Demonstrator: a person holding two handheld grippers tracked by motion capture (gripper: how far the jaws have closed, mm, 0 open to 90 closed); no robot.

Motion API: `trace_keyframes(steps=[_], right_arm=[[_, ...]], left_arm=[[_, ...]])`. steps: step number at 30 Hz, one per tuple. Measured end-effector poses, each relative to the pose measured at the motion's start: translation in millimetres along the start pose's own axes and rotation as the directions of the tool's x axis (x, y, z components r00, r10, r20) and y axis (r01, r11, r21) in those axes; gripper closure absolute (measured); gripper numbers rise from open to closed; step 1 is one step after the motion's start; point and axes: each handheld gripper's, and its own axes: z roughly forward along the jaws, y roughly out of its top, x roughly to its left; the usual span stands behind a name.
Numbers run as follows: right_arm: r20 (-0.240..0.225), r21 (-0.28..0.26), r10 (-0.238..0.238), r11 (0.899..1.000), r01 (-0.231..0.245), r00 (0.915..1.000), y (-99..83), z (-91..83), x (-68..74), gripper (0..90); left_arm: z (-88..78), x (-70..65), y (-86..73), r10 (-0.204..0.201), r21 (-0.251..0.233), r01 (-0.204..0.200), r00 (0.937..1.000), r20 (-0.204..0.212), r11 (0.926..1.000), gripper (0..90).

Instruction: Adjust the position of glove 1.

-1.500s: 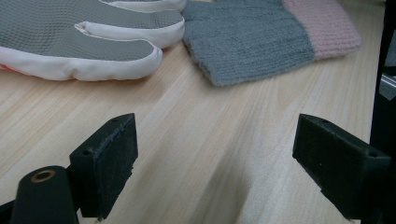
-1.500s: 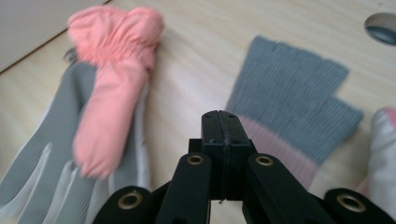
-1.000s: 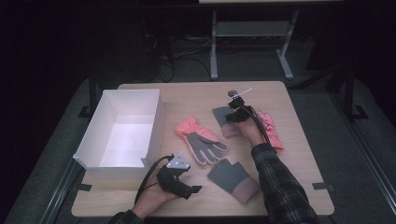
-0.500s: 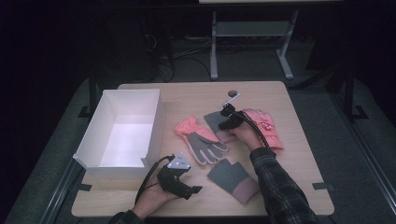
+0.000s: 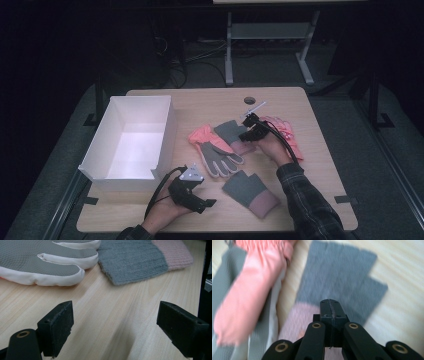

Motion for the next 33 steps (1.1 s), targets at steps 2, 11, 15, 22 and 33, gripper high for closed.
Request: trace_keyframes(steps=[2,11,15,22,33], right_arm=[[0.002,-0.004,0.002,1.0,-0.002,1.0,-3.6,-1.7,-0.5,90.0],[0.017,0.009,0.026,1.0,-0.026,0.9995,-20.8,-5.3,-7.1,90.0],[0.071,0.023,0.021,0.999,-0.023,0.9972,-18.8,-6.5,-15.1,90.0],[0.076,0.007,0.043,0.999,-0.044,0.9962,-16.1,-9.5,-24.2,89.7],[0.003,-0.034,0.053,0.998,-0.053,0.9986,12.9,3.0,-18.0,68.7]], left_arm=[[0.3,-0.2,0.1,0.002,0.004,-0.002,1.0,0.0,1.0,13.7],[1.8,-0.4,0.5,0.008,0.009,-0.008,1.0,-0.002,0.9999,13.7],[1.3,0.0,0.1,0.011,0.015,-0.011,0.9999,-0.001,0.9998,13.7],[1.3,-0.1,-0.1,0.002,0.007,-0.002,1.0,0.0,1.0,13.7],[0.4,0.6,0.0,0.001,0.0,-0.001,0.9999,-0.011,1.0,12.7]])
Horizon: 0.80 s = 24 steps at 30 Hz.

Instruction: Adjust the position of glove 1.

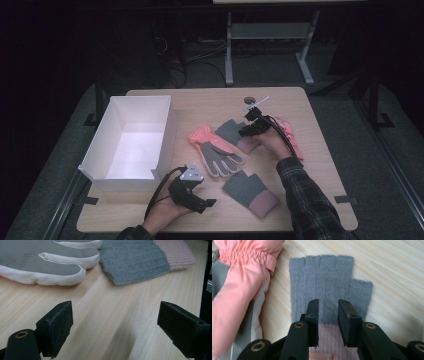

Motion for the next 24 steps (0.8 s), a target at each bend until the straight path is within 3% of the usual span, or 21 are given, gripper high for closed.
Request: trace_keyframes(steps=[4,7,11,15,19,20,24], right_arm=[[-0.003,0.017,-0.007,1.0,0.007,1.0,1.4,7.3,1.4,66.5],[-0.002,0.04,-0.005,0.999,0.005,1.0,-0.4,15.1,2.0,62.2],[0.007,0.049,-0.014,0.999,0.014,0.9999,-2.9,20.9,4.8,61.0],[0.052,0.07,-0.068,0.995,0.064,0.9963,-1.7,22.6,11.8,66.6],[0.052,0.067,-0.066,0.996,0.063,0.9964,-2.3,22.8,11.8,73.1],[0.046,0.063,-0.054,0.997,0.051,0.9975,-2.8,22.3,11.1,80.7],[0.049,0.059,-0.07,0.996,0.067,0.9963,-3.1,22.5,11.5,84.3]], left_arm=[[-1.8,0.2,-0.1,0.005,0.005,-0.005,1.0,-0.004,1.0,12.3],[-0.4,0.3,-0.2,-0.024,-0.006,0.024,0.9996,0.015,0.9997,12.5],[0.6,0.3,-0.2,-0.024,0.006,0.024,0.9995,0.019,0.9997,12.5],[1.1,0.2,-0.2,-0.02,0.015,0.02,0.9995,0.025,0.9997,13.1],[1.2,0.0,-0.4,-0.03,0.009,0.03,0.999,0.032,0.9995,13.5],[1.1,0.2,-0.4,-0.03,0.009,0.03,0.9989,0.036,0.9995,14.0],[1.4,0.2,-0.6,-0.034,0.01,0.033,0.9985,0.044,0.9994,14.5]])
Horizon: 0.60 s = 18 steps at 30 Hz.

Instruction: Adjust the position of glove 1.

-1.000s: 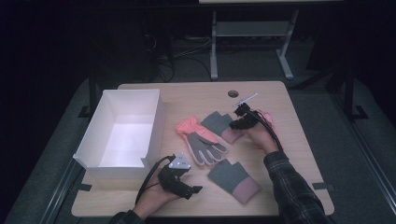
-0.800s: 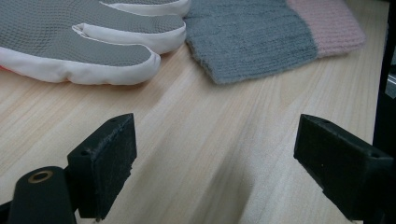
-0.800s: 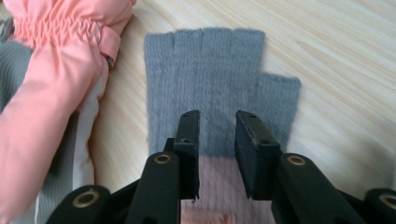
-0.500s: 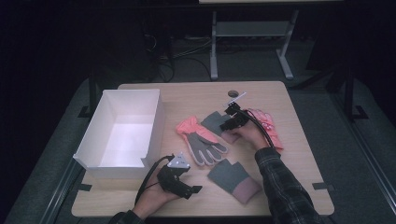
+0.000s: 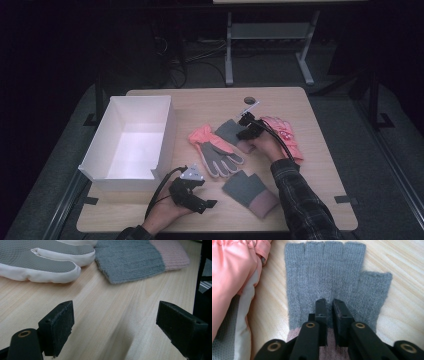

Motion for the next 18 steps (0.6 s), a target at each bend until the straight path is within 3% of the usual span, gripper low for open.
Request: trace_keyframes(steps=[4,6,9,14,18], right_arm=[[-0.013,-0.032,0.016,0.999,-0.017,0.9998,-4.2,-0.5,-1.4,85.2],[-0.057,-0.066,0.06,0.996,-0.064,0.9966,-9.0,-2.6,-6.7,85.7],[-0.074,-0.083,0.077,0.993,-0.083,0.9943,-10.8,-5.9,-9.7,85.8],[-0.109,-0.133,0.1,0.984,-0.115,0.989,-9.5,-23.4,-14.3,85.7],[-0.1,-0.15,0.097,0.982,-0.111,0.9903,-10.2,-37.3,-14.1,85.5]], left_arm=[[0.1,0.0,-0.1,0.001,-0.003,-0.001,1.0,0.007,1.0,14.8],[-0.1,-0.2,-0.4,0.004,-0.009,-0.004,1.0,0.005,1.0,15.0],[-0.4,0.4,-0.5,0.012,-0.011,-0.012,0.9999,0.005,0.9999,15.0],[-0.6,0.2,0.5,0.001,-0.022,-0.001,1.0,-0.004,0.9997,14.8],[-0.5,-0.7,0.0,-0.007,-0.023,0.007,0.9999,-0.007,0.9997,14.2]])
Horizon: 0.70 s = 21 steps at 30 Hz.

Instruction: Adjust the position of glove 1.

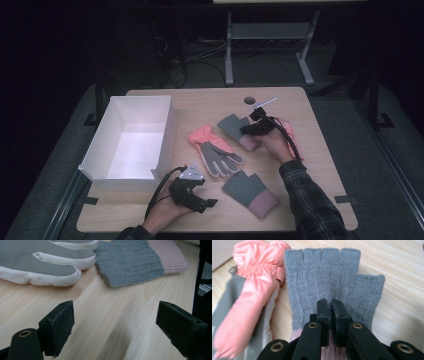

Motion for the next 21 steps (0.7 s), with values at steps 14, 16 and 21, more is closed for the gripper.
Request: trace_keyframes(steps=[14,16,21], right_arm=[[0.006,-0.035,-0.009,0.999,0.009,0.9999,-15.4,-59.6,16.9,85.2],[0.002,-0.041,-0.022,0.999,0.022,0.9997,-21.5,-66.5,19.1,85.2],[-0.002,-0.051,-0.01,0.999,0.01,0.9999,-37.4,-81.2,25.5,85.2]], left_arm=[[-1.5,2.3,0.5,0.011,0.003,-0.011,0.9998,-0.017,0.9999,14.3],[-2.7,2.4,1.3,0.009,-0.004,-0.009,0.9997,-0.021,1.0,14.2],[-1.2,3.9,0.0,0.005,0.003,-0.005,0.9997,-0.023,1.0,13.8]])
